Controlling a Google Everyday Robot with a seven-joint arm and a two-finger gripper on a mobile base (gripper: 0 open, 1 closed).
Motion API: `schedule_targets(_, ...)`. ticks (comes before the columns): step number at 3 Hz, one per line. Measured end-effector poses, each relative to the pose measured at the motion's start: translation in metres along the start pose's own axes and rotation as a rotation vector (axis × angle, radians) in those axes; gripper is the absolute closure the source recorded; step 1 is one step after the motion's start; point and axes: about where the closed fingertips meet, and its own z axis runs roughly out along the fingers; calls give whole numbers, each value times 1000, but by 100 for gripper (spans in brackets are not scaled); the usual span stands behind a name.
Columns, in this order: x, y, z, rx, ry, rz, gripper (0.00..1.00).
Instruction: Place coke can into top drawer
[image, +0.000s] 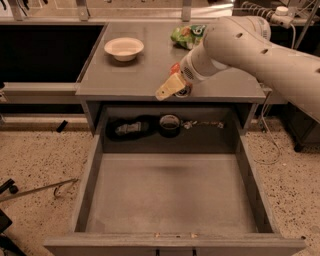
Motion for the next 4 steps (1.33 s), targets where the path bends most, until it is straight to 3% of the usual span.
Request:
schedule_targets(1, -1, 4, 11, -9, 19, 0, 0)
schedule_targets(2, -1, 4, 11, -9, 19, 0, 19)
schedule_targets(4, -1, 4, 11, -9, 19, 0, 65)
